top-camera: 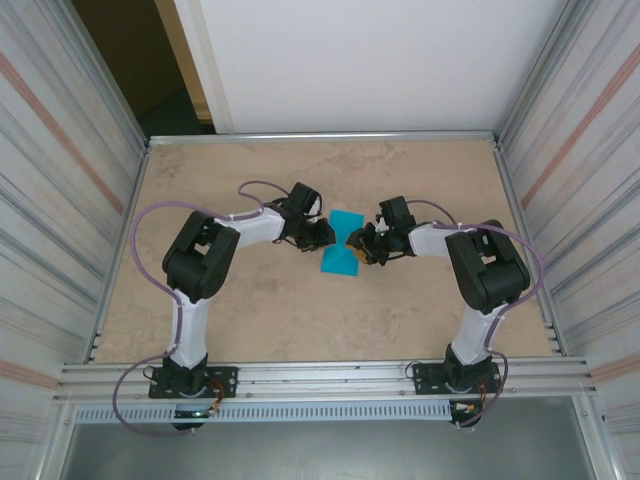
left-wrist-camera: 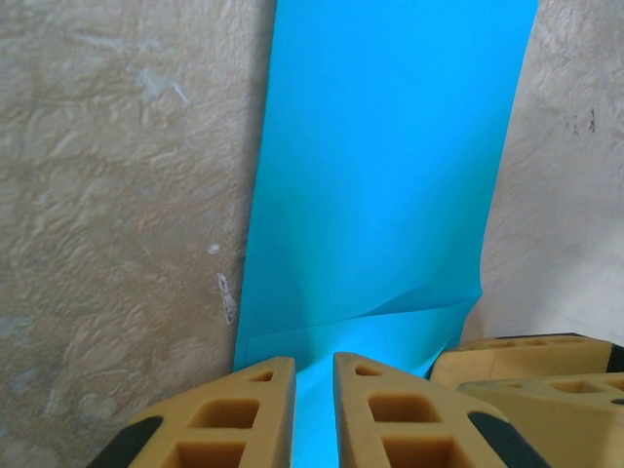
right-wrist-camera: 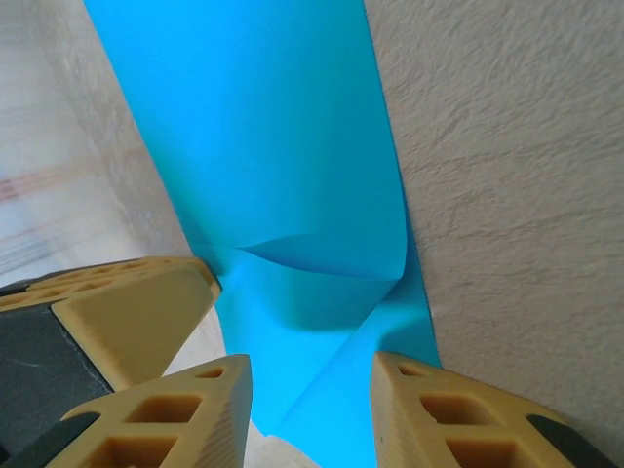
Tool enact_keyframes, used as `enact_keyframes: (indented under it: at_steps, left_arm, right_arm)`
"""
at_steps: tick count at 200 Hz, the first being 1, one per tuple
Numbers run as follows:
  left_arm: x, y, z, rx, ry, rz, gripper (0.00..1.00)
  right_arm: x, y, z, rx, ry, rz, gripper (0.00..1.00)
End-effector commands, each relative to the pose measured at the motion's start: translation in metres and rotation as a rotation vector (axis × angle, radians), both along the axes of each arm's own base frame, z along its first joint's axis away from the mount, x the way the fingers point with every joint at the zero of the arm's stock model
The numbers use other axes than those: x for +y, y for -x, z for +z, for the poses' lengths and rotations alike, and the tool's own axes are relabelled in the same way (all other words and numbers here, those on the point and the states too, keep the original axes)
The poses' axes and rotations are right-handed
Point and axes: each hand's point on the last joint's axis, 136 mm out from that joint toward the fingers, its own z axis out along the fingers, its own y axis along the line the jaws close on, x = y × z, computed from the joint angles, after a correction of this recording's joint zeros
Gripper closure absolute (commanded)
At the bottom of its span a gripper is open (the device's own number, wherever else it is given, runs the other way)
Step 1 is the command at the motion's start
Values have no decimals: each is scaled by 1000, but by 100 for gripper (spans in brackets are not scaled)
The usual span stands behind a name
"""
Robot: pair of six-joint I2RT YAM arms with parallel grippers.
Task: Fold a paper plane with a square sheet of paper (pick it up from the middle)
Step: Pick up the paper from the center of the table.
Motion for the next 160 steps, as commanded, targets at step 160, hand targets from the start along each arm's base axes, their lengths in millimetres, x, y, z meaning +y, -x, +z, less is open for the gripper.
enact_keyframes:
  at_steps: [160]
  left_arm:
    - [10,6,-19,58,-35,28,81]
  right_arm:
    - [12,-1,-1,-52,-82,3,75]
